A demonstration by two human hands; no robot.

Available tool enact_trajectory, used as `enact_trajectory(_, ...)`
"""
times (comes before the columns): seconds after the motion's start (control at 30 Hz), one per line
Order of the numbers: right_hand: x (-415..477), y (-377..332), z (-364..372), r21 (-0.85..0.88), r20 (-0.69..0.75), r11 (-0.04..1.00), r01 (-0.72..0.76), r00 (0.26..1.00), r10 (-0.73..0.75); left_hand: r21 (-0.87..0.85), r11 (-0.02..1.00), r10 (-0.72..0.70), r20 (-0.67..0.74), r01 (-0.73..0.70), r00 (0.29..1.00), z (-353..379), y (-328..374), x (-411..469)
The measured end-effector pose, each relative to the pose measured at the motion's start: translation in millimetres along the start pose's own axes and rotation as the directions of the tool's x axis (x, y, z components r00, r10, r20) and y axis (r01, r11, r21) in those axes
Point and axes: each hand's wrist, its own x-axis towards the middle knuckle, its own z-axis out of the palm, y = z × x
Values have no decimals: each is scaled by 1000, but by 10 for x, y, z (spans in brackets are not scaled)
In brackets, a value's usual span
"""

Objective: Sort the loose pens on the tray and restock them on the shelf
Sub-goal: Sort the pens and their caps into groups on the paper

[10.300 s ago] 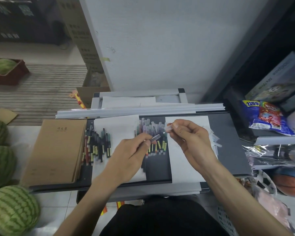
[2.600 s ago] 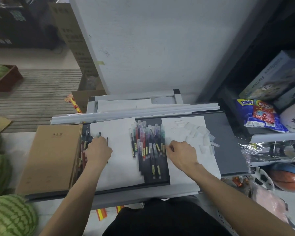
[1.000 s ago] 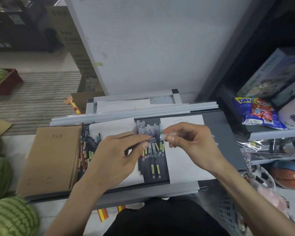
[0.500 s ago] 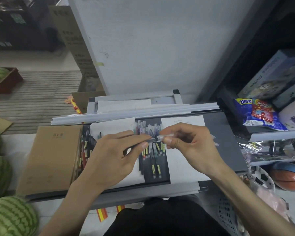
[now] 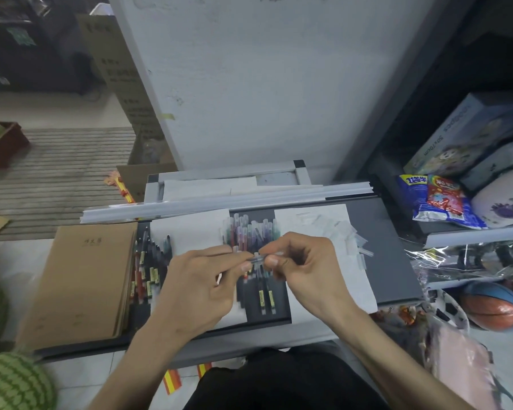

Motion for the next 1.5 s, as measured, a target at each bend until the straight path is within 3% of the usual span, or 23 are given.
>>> enact_trajectory(0.1, 68, 29, -26, 100, 13, 995, -11, 1000, 10, -40, 997, -63, 3, 64, 998, 39, -8, 42)
enact_trajectory(0.23, 89, 147, 31, 422, 44, 894, -151, 988, 147, -216, 952, -214, 39, 218, 976, 197, 45, 141)
enact_trajectory(0.37, 29, 378, 115, 245, -32, 952, -181, 980, 194, -268, 897, -328, 130, 351, 936, 456, 38, 105)
enact_trajectory(0.5, 80, 680, 45, 208, -29, 929, -307, 947, 320, -332, 815, -407, 256, 476, 877, 661, -82, -35)
enact_trajectory(0.6, 170, 897, -32, 197, -46, 899, -391, 912, 407, -274, 813, -427, 319, 513, 846, 740, -306, -138)
enact_trajectory(0.67, 229, 1011, -109, 93, -54, 893, -441, 893, 447, -173, 833, -453, 335, 526, 826, 737, -510, -194)
enact_trajectory(0.73, 289, 1124, -192, -171, -59, 880, -443, 896, 440, -17, 836, -524, 274, 549, 806, 674, -762, -226)
enact_trajectory(0.8, 357, 1228, -240, -428, -72, 811, -399, 910, 409, 100, 773, -634, 161, 626, 757, 564, -1057, -237)
enact_trajectory(0.9, 490, 1372, -244, -589, -94, 716, -373, 912, 398, 145, 648, -753, -21, 747, 657, 400, -1465, -201)
enact_trajectory(1.03, 641, 1472, -160, -689, -117, 623, -371, 904, 410, 217, 601, -769, -107, 769, 631, 320, -1756, -86)
enact_trajectory(1.2, 696, 1465, -19, -776, -130, 525, -349, 903, 409, 328, 573, -774, -84, 751, 627, 415, -1935, 11)
enact_trajectory(1.5, 672, 1493, -31, -771, -173, 523, -362, 911, 375, 373, 547, -800, -32, 750, 600, 536, -1865, 46)
